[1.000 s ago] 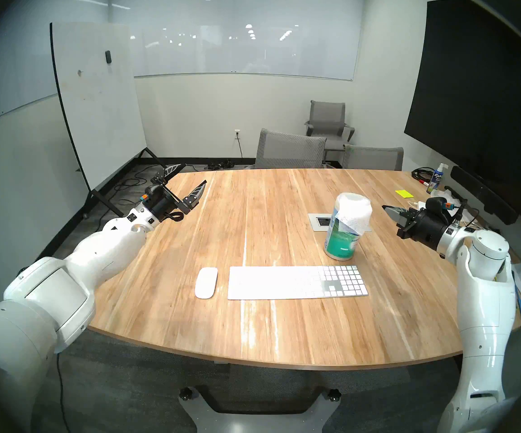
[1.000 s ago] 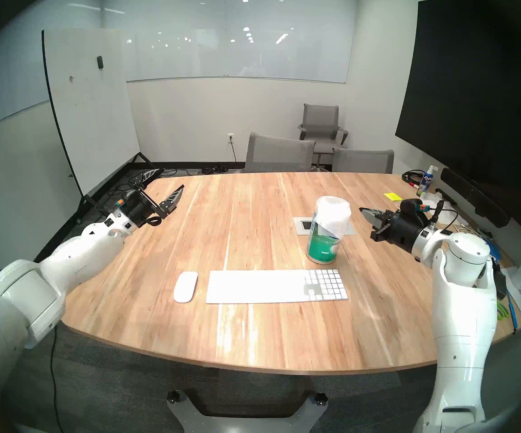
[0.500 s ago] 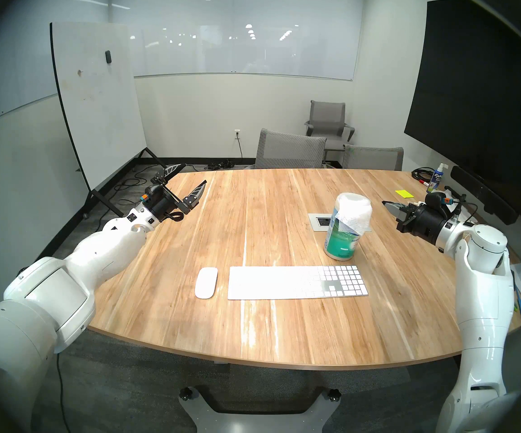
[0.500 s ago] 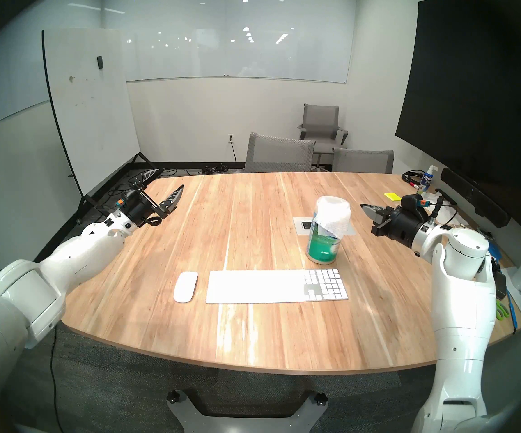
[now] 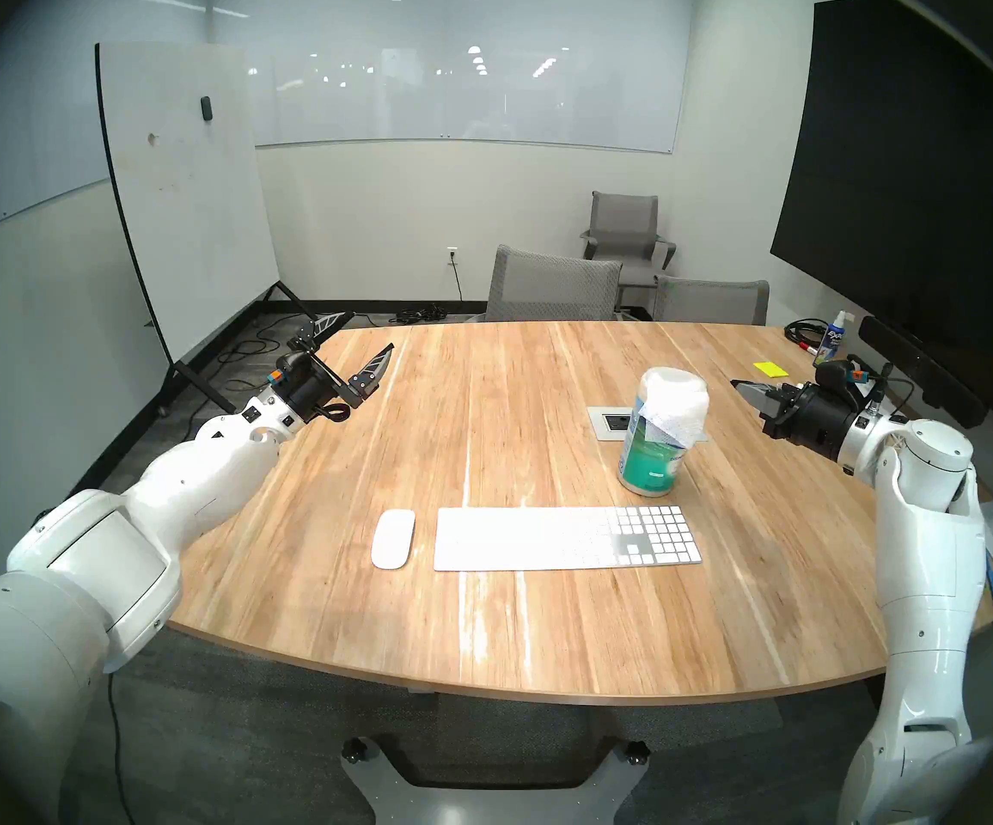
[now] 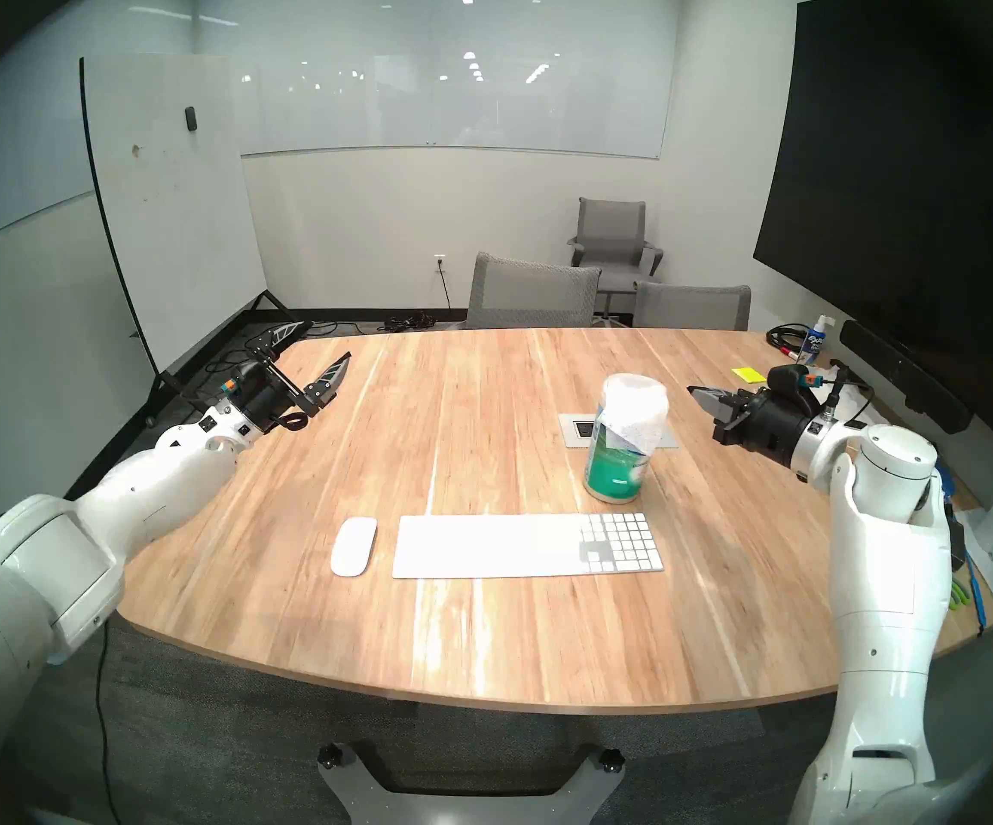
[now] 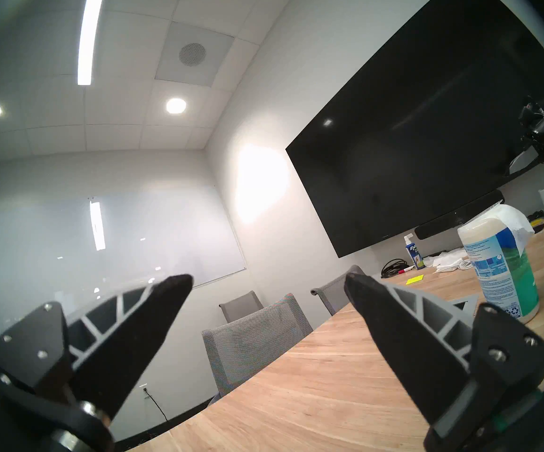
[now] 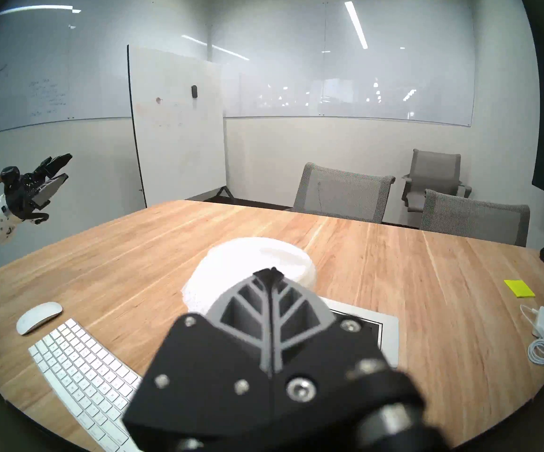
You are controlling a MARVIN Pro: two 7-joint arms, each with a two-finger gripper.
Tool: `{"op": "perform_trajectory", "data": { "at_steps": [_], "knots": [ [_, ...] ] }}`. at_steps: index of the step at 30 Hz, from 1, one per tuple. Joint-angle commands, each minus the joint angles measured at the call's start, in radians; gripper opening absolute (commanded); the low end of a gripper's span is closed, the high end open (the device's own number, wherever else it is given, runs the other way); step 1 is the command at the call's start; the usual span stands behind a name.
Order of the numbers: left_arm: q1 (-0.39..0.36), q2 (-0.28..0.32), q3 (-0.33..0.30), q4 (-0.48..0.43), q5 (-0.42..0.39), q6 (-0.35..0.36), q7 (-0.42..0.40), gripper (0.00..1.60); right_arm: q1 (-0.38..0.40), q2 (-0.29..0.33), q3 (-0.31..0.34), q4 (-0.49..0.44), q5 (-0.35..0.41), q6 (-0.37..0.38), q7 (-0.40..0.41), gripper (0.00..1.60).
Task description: Wipe the keyboards and mice with a disinfecting wipe, then set the wipe down
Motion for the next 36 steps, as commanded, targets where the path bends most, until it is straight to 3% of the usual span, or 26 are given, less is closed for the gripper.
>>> {"op": "perform_trajectory", "data": {
  "at_steps": [1, 36],
  "knots": [
    [-0.023, 0.001, -0.006, -0.007, -0.002, 0.001, 0.001, 1.60, 0.079, 0.011, -0.028, 0.028, -0.004, 0.003, -0.010, 0.00],
    [-0.023, 0.001, -0.006, -0.007, -0.002, 0.001, 0.001, 1.60, 0.135, 0.024, -0.093, 0.053, -0.014, 0.036, 0.003, 0.00]
  ]
}}
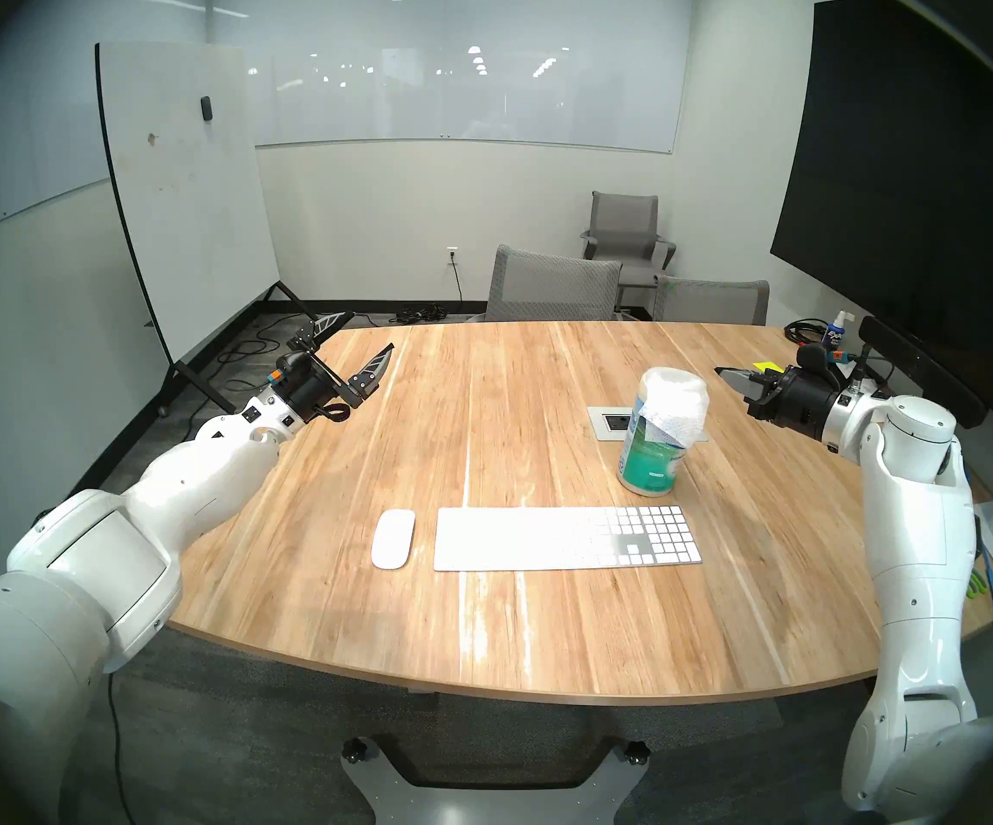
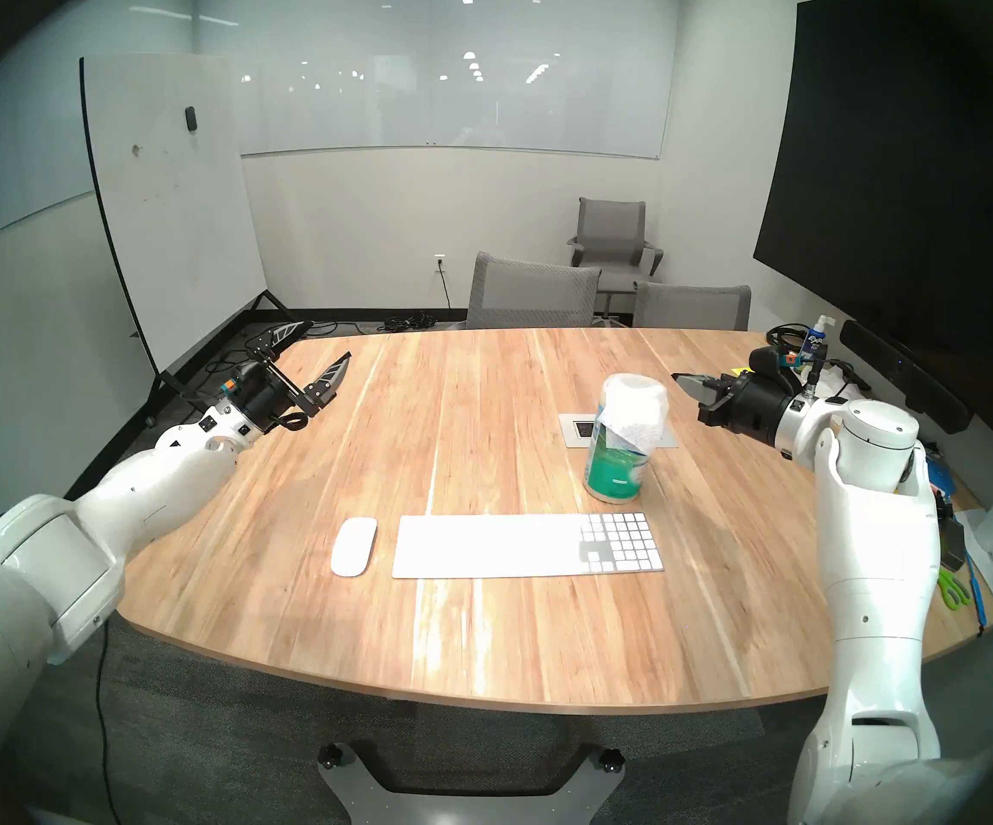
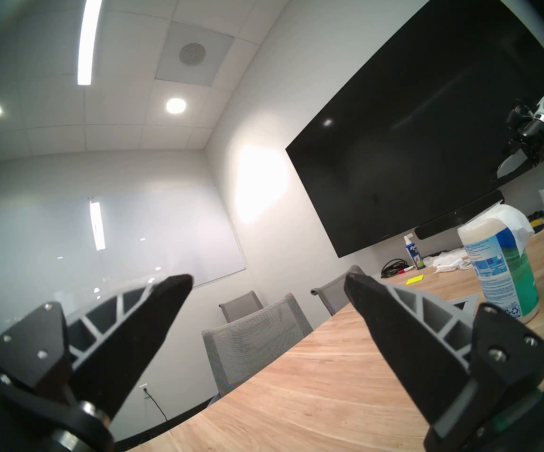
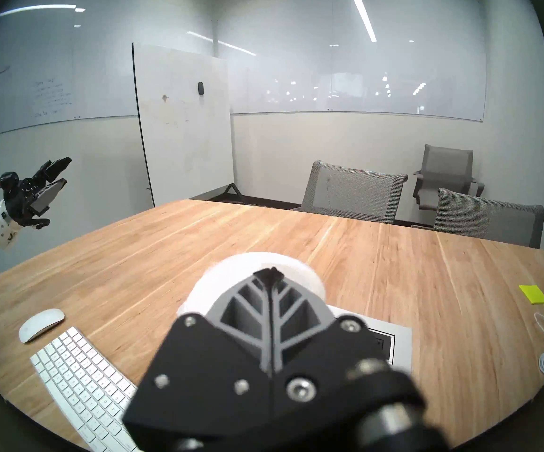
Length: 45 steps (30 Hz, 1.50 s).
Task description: Wipe the keyboards and mice with a disinfecting wipe, then set the wipe down
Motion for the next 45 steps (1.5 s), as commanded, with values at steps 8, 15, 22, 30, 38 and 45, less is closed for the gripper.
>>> {"op": "perform_trajectory", "data": {
  "at_steps": [8, 15, 22, 30, 38, 45],
  "knots": [
    [-0.023, 0.001, -0.006, -0.007, -0.002, 0.001, 0.001, 1.60, 0.059, -0.012, -0.045, 0.013, -0.015, 0.039, -0.030, 0.00],
    [-0.023, 0.001, -0.006, -0.007, -0.002, 0.001, 0.001, 1.60, 0.077, -0.007, -0.060, 0.037, -0.019, 0.044, -0.037, 0.00],
    [-0.023, 0.001, -0.006, -0.007, -0.002, 0.001, 0.001, 1.60, 0.084, 0.002, -0.079, 0.046, -0.031, 0.041, -0.038, 0.00],
    [-0.023, 0.001, -0.006, -0.007, -0.002, 0.001, 0.001, 1.60, 0.079, 0.011, -0.079, 0.061, -0.033, 0.028, -0.035, 0.00],
    [-0.023, 0.001, -0.006, -0.007, -0.002, 0.001, 0.001, 1.60, 0.099, 0.029, -0.078, 0.108, -0.035, 0.007, -0.018, 0.00],
    [-0.023, 0.001, -0.006, -0.007, -0.002, 0.001, 0.001, 1.60, 0.102, 0.030, -0.076, 0.114, -0.036, 0.004, -0.012, 0.00]
  ]
}}
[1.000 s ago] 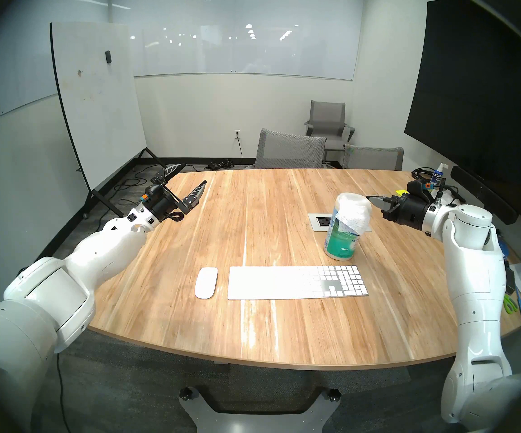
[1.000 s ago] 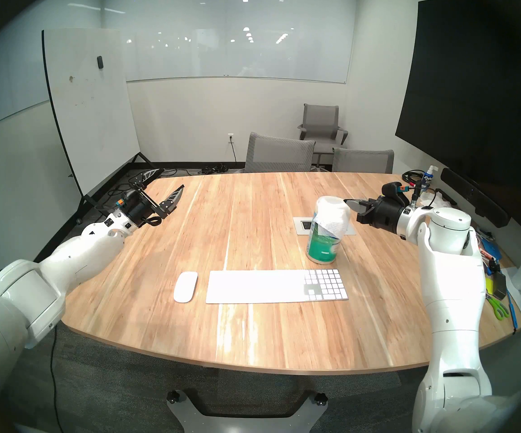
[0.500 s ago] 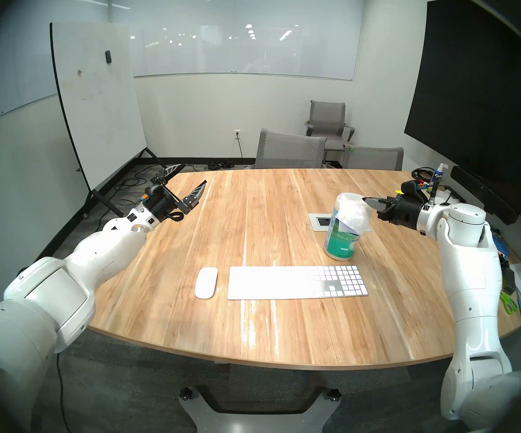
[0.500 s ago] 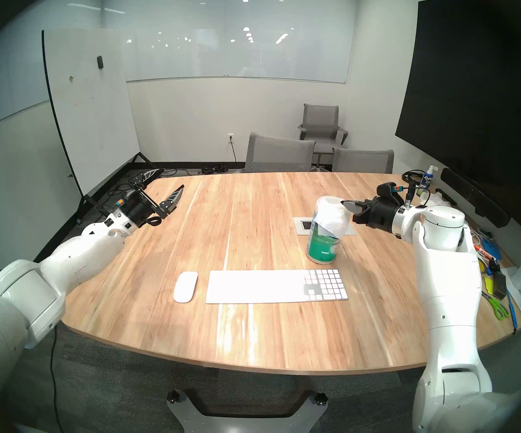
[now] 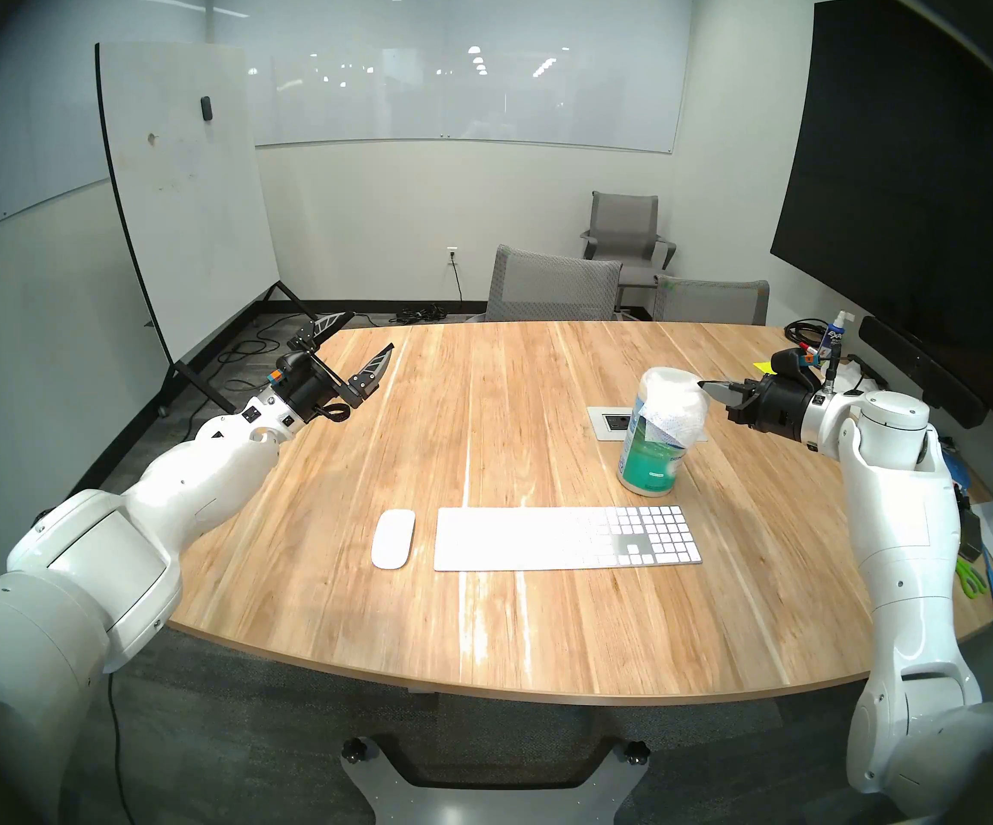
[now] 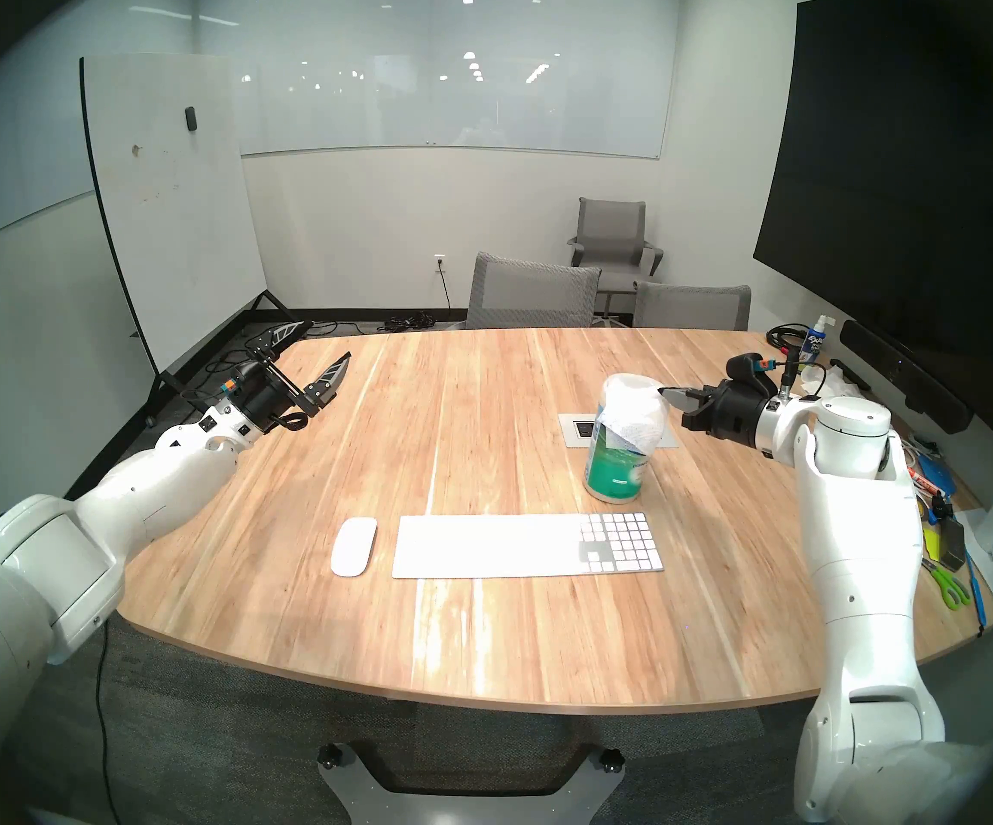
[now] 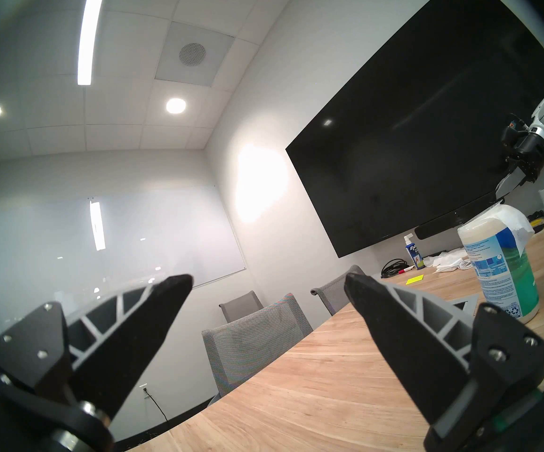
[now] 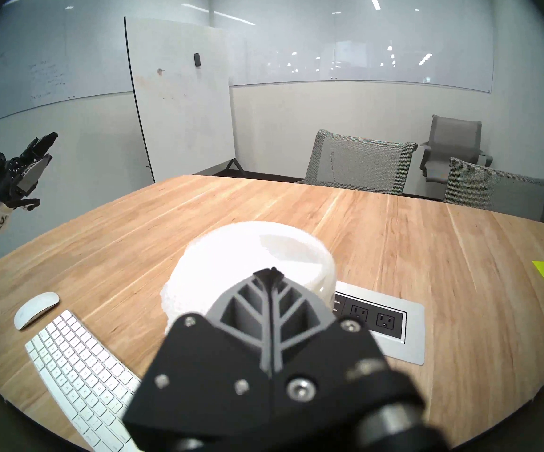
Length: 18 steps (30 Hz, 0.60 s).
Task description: Wipe the keyboards and mice with a disinfecting wipe, then set the wipe down
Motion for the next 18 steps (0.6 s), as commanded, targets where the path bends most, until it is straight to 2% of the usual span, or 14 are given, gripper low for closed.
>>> {"op": "perform_trajectory", "data": {
  "at_steps": [1, 7, 13, 18],
  "knots": [
    [-0.023, 0.001, -0.006, -0.007, -0.002, 0.001, 0.001, 1.60, 0.032, 0.010, 0.002, -0.011, 0.000, -0.013, 0.002, 0.00],
    [-0.023, 0.001, -0.006, -0.007, -0.002, 0.001, 0.001, 1.60, 0.038, 0.003, -0.004, 0.000, -0.005, -0.021, -0.001, 0.00],
    [-0.023, 0.001, -0.006, -0.007, -0.002, 0.001, 0.001, 1.60, 0.041, -0.001, -0.004, -0.023, -0.003, -0.001, -0.002, 0.00],
    [-0.023, 0.001, -0.006, -0.007, -0.002, 0.001, 0.001, 1.60, 0.066, -0.006, -0.015, 0.000, -0.005, 0.010, -0.011, 0.00]
  ]
}}
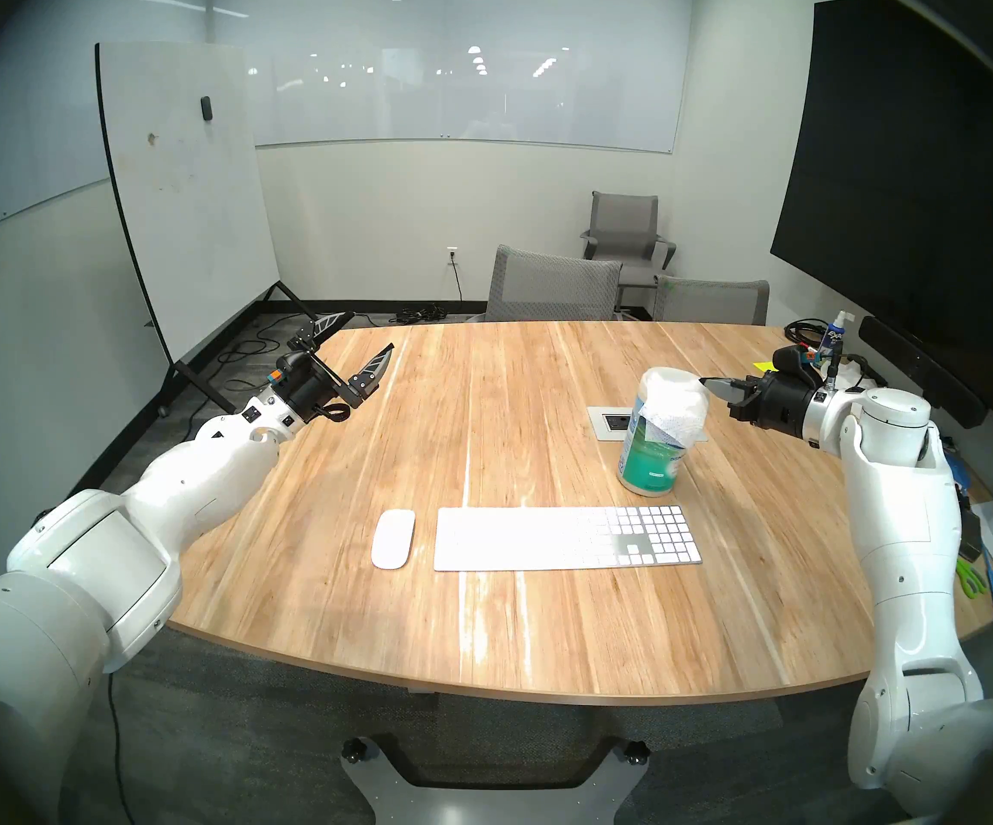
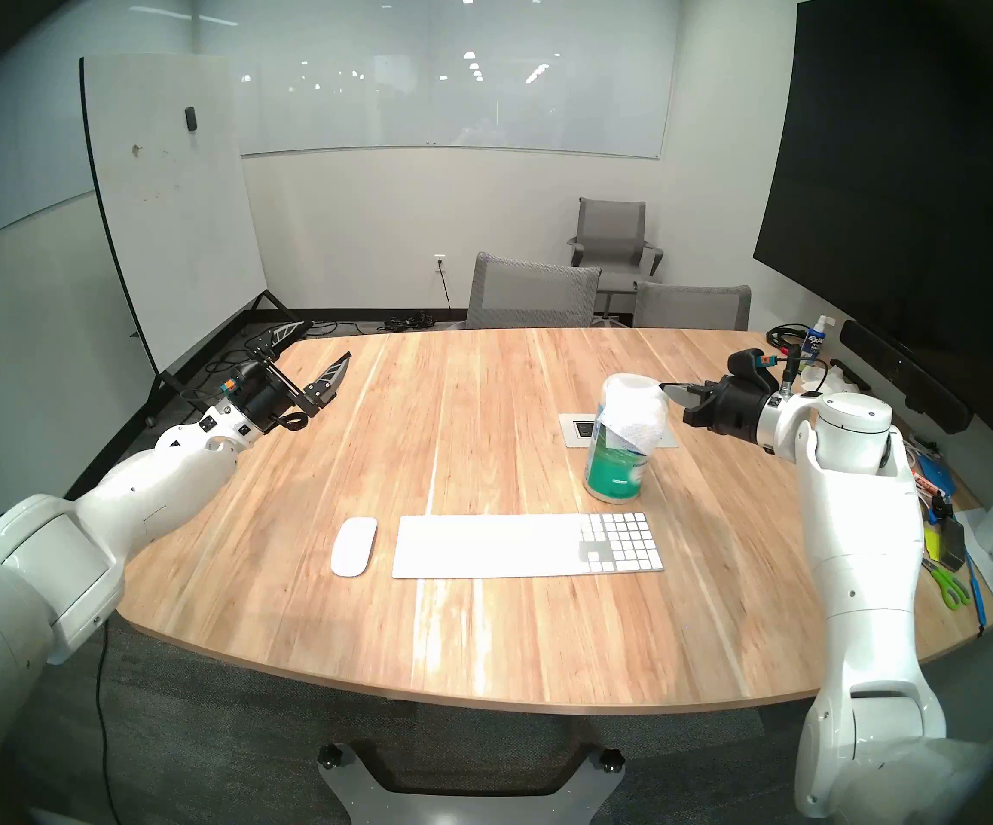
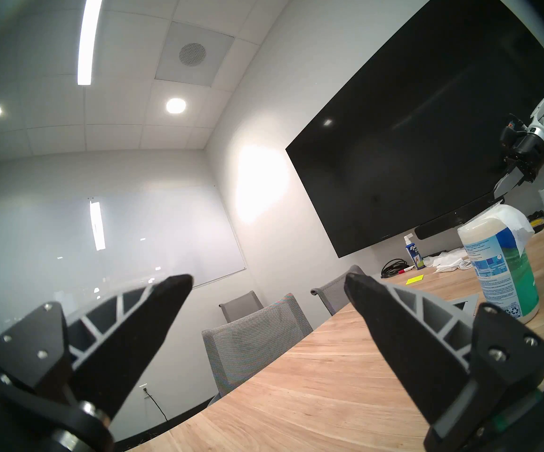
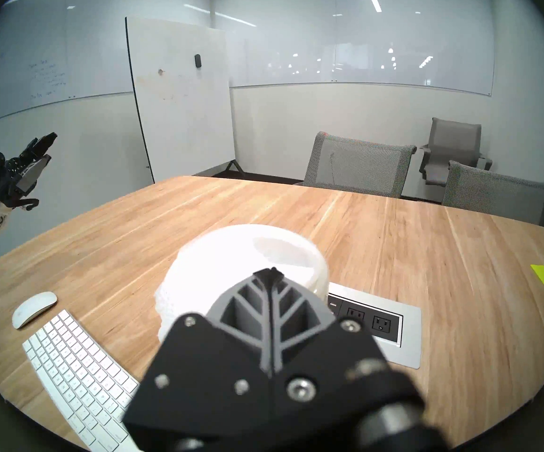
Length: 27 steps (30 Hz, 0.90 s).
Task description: Wipe the keyboards and mice with a disinfecting wipe, then set the wipe down
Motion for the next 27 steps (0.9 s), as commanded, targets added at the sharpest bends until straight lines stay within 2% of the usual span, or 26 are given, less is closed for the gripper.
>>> {"op": "perform_trajectory", "data": {
  "at_steps": [1, 13, 27],
  "knots": [
    [-0.023, 0.001, -0.006, -0.007, -0.002, 0.001, 0.001, 1.60, 0.052, -0.007, -0.013, -0.002, 0.000, 0.016, -0.012, 0.00],
    [-0.023, 0.001, -0.006, -0.007, -0.002, 0.001, 0.001, 1.60, 0.113, -0.011, -0.050, 0.070, -0.009, 0.006, -0.038, 0.00],
    [-0.023, 0.001, -0.006, -0.007, -0.002, 0.001, 0.001, 1.60, 0.121, 0.007, -0.085, 0.076, -0.023, -0.002, -0.033, 0.00]
  ]
}}
